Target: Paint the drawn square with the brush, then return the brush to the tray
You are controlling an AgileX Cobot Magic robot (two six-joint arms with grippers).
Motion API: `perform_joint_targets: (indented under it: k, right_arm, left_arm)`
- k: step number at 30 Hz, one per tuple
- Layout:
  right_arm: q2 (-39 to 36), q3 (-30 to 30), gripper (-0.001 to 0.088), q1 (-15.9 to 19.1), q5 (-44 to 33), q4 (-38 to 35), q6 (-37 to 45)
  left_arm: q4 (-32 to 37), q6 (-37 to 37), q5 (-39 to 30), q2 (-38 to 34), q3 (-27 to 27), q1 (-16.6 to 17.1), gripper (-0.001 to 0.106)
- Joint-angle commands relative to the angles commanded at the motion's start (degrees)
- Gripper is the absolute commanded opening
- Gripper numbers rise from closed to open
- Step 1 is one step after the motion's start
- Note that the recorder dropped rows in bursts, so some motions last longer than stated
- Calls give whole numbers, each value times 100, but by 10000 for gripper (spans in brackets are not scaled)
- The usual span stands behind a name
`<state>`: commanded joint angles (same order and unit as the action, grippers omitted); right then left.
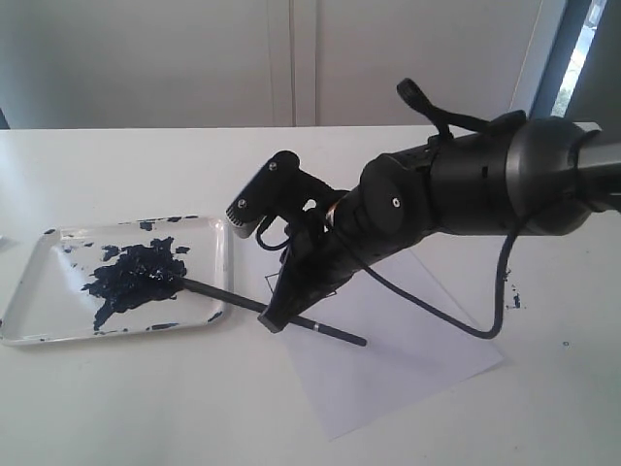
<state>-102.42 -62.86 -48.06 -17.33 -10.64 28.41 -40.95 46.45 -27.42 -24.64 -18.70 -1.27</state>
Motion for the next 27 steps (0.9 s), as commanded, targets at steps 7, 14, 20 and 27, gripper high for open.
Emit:
perform_joint_targets:
  k: [7,14,20,27]
  right_arm:
    - [-12,-70,151,-16,77,-14,45]
    - [-527,-397,305,-226,-299,-23,457]
    - [-648,-397,295,-240,-483,-1,478]
    - [-648,-386,295,-203,-542,50,654]
  left_arm:
    - [0,0,0,0,0,0,0]
    - [0,0,0,0,0,0,0]
    - [0,0,0,0,0,0,0]
    - [0,0,0,0,0,0,0]
